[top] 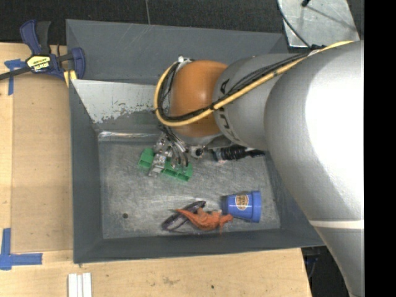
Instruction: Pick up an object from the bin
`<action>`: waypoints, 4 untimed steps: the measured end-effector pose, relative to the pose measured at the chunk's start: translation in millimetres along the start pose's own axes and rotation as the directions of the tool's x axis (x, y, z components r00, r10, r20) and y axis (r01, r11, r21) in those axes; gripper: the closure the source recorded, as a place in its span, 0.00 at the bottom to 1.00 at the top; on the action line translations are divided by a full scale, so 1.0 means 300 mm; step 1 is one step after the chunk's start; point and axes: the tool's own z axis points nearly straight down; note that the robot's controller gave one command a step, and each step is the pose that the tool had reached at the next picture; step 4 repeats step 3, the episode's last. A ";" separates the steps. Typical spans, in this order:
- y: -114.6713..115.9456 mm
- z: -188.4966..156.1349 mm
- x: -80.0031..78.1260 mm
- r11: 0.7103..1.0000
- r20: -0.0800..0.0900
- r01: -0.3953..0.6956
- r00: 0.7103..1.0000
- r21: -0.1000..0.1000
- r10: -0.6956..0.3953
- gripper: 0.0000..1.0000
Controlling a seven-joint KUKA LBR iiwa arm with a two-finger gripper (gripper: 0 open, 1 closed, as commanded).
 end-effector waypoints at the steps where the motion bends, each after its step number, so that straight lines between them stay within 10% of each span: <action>1: 0.000 -0.003 0.000 1.000 -0.006 0.000 1.000 0.003 0.000 1.00; 4: -0.006 -0.034 0.010 1.000 -0.026 0.000 1.000 0.012 0.000 1.00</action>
Offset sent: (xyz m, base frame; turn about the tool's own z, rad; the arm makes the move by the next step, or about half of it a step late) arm 0.0000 0.0000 0.0092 -0.0001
